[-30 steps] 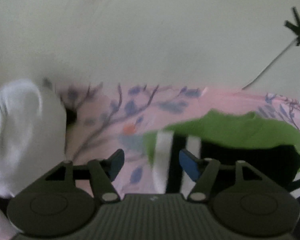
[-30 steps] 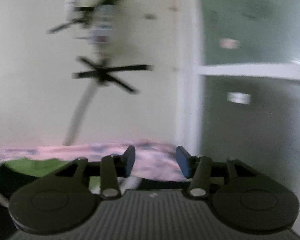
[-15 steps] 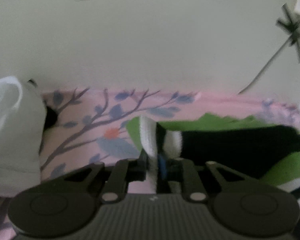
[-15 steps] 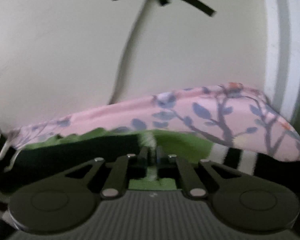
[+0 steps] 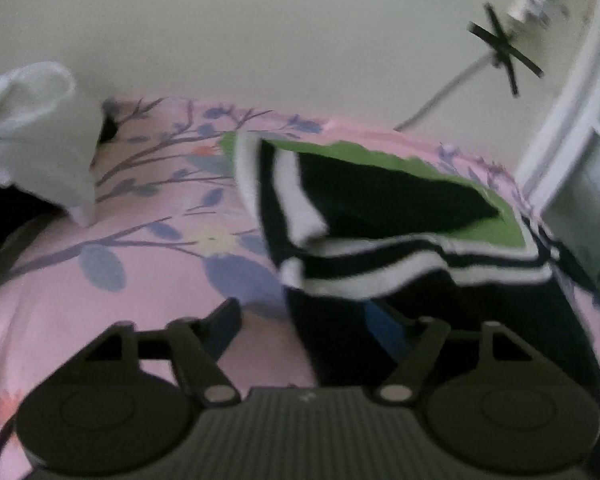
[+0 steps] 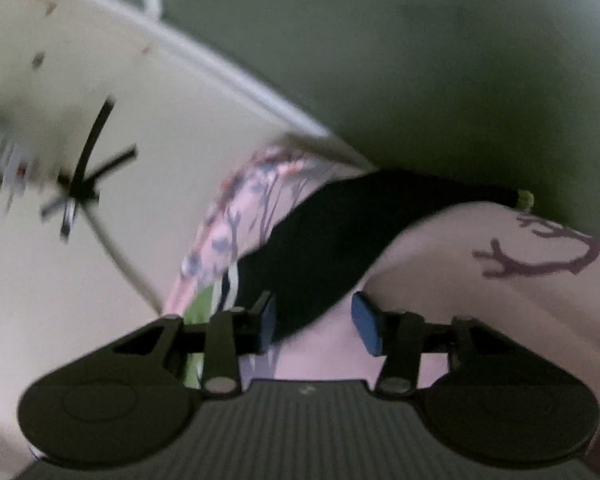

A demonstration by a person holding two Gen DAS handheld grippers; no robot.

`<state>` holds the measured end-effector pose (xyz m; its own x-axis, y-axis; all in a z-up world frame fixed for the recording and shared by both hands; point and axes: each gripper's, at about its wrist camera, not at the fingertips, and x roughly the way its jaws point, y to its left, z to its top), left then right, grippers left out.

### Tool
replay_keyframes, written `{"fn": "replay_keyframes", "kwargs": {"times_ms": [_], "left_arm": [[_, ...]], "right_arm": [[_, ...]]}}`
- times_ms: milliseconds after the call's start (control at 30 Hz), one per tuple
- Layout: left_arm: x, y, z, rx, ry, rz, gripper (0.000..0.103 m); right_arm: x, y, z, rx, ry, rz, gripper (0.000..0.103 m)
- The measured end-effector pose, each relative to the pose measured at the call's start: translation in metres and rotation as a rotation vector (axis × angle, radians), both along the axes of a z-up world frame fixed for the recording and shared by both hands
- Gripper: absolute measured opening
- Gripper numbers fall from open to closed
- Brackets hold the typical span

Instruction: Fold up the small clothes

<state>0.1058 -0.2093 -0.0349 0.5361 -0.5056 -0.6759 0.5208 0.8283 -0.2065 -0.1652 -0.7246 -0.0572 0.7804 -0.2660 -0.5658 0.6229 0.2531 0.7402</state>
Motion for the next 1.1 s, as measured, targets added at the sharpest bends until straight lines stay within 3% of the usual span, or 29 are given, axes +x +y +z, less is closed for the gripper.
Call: {"fn": "replay_keyframes", "kwargs": {"times_ms": [67, 133, 167, 267, 367, 500, 567, 667, 733, 767, 867, 933, 1100], "left_arm": [[-0.008, -0.011, -0.004, 0.085, -0.084, 0.023, 0.022], [-0.008, -0.012, -0.007, 0.090, -0.118, 0.022, 0.015], [-0.007, -0.010, -0.007, 0.077, -0.115, 0.027, 0.013], [-0.005, -0.001, -0.003, 0.060, -0.073, 0.035, 0.012], [-0.006, 0.018, 0.011, -0.001, -0.093, 0.030, 0.014], [0.001, 0.043, 0.028, -0.049, -0.125, 0.110, 0.014], [0.006, 0.050, 0.031, -0.067, -0.114, 0.132, 0.015], [0.013, 0.049, 0.031, -0.045, -0.098, 0.153, 0.019], [0.019, 0.045, 0.029, -0.019, -0.084, 0.151, 0.023], [0.021, 0.042, 0.028, -0.006, -0.078, 0.147, 0.027], [0.030, 0.032, 0.027, 0.026, -0.080, 0.125, 0.034], [0.038, 0.022, 0.028, 0.042, -0.093, 0.113, 0.041], [0.066, -0.008, 0.021, 0.042, -0.060, 0.144, 0.044]], "right_arm": [[0.011, -0.008, -0.002, -0.005, -0.006, -0.059, 0.041], [0.025, -0.016, -0.005, -0.035, 0.028, -0.099, 0.015], [0.032, -0.022, -0.006, -0.051, 0.051, -0.104, 0.008], [0.043, -0.033, 0.003, -0.089, 0.057, -0.110, 0.005], [0.073, -0.018, 0.051, -0.274, 0.026, -0.024, 0.005], [0.152, 0.053, 0.121, -0.551, -0.041, 0.272, 0.005], [0.191, 0.106, 0.135, -0.672, -0.062, 0.465, 0.005], [0.237, 0.187, 0.123, -0.749, -0.077, 0.793, 0.006], [0.253, 0.215, 0.102, -0.757, -0.037, 0.899, 0.011], [0.252, 0.216, 0.094, -0.757, -0.041, 0.899, 0.013], [0.237, 0.174, 0.085, -0.690, -0.012, 0.752, 0.028], [0.217, 0.136, 0.082, -0.629, 0.020, 0.645, 0.050], [0.197, 0.079, 0.052, -0.483, 0.138, 0.547, 0.061]]}}
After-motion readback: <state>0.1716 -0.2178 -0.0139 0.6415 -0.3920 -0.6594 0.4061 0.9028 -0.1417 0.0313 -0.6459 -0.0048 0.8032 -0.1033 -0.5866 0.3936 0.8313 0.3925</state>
